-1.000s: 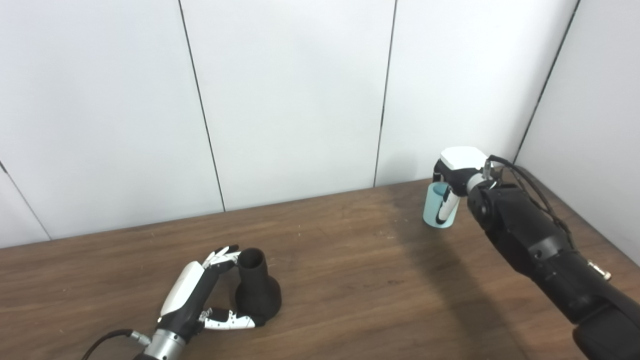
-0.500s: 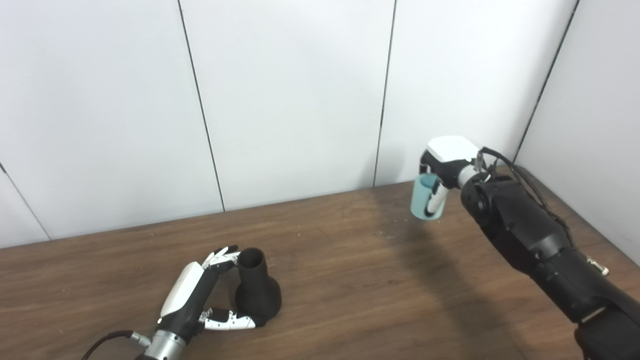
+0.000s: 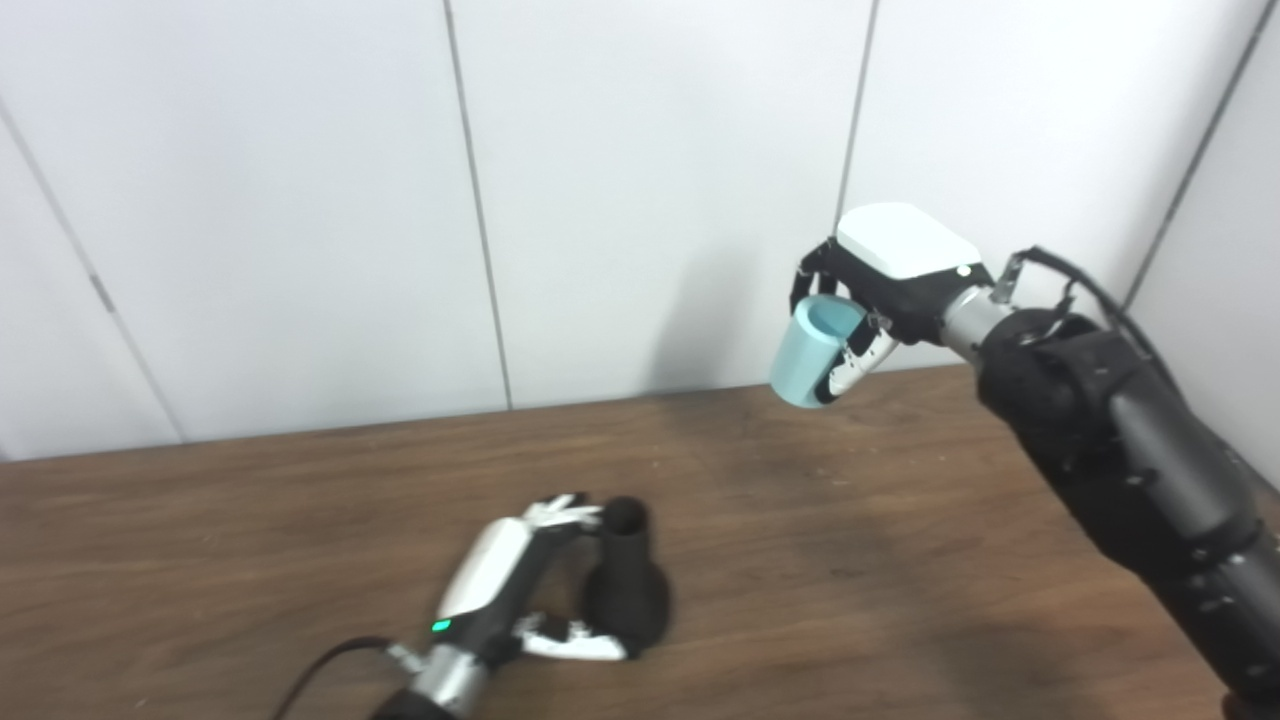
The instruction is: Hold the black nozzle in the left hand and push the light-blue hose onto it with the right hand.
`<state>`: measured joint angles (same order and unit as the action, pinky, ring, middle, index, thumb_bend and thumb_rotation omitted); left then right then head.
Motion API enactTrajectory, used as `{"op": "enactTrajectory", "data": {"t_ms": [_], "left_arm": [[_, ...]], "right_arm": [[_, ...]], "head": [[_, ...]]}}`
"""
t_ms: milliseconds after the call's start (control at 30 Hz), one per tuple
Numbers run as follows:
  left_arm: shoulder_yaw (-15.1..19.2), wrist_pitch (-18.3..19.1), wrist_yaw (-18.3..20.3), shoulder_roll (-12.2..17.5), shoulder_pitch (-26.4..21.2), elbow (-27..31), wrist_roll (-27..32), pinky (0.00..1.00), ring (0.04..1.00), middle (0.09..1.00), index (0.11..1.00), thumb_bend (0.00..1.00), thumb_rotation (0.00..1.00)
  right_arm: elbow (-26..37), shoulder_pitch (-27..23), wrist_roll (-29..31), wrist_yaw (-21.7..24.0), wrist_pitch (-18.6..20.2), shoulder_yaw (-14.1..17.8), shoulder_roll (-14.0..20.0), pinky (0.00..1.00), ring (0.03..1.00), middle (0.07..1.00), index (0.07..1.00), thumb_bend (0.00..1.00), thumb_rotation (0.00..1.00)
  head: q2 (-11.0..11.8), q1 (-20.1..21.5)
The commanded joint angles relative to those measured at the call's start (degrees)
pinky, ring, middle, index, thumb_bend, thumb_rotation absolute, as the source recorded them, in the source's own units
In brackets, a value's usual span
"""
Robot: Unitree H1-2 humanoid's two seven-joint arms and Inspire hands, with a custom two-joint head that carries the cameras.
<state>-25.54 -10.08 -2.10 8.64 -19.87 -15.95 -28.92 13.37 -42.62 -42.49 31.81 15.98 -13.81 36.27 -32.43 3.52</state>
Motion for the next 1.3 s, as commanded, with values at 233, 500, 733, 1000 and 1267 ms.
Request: {"op": "enactTrajectory", "data": {"t_ms": [233, 500, 733, 1000, 1267], "left_arm": [[-2.7, 5.2, 2.9, -0.4, 7.2, -4.1, -3.2, 1.0, 0.936, 0.8, 0.482, 0.52, 0.07], [-2.3, 5.0, 2.7, 0.4, 7.7, -3.1, -2.7, 1.0, 0.935, 0.8, 0.482, 0.52, 0.07], [-2.2, 4.4, 2.5, 1.2, 7.9, -3.1, -2.9, 1.0, 0.934, 0.8, 0.482, 0.52, 0.07], [-2.1, 4.3, 2.4, 1.8, 8.2, -2.3, -3.1, 1.0, 0.934, 0.797, 0.482, 0.52, 0.07], [-2.5, 5.0, 1.8, 0.6, 7.9, -2.9, -3.8, 1.0, 0.934, 0.795, 0.482, 0.52, 0.07]], "right_arm": [[6.5, -5.4, 5.6, 2.1, -1.5, 2.6, -1.6, 0.19, 0.274, 0.433, 0.512, 0.53, 0.0], [10.8, -7.1, 4.0, 6.5, 0.4, -0.4, -5.8, 0.17, 0.256, 0.416, 0.52, 0.52, 0.0], [13.4, -8.4, 1.7, 10.9, 2.7, -1.8, -8.2, 0.19, 0.277, 0.415, 0.521, 0.52, 0.0], [14.4, -7.7, 0.7, 12.6, 1.2, -2.9, -8.8, 0.15, 0.225, 0.449, 0.491, 0.53, 0.0], [15.0, -8.6, 0.8, 15.8, 0.8, -3.0, -7.7, 0.15, 0.252, 0.417, 0.509, 0.53, 0.0]], "head": [[-1.4, -2.5], [-2.0, -0.6], [-2.2, 0.6], [-2.3, 1.1], [-2.4, -3.8]]}}
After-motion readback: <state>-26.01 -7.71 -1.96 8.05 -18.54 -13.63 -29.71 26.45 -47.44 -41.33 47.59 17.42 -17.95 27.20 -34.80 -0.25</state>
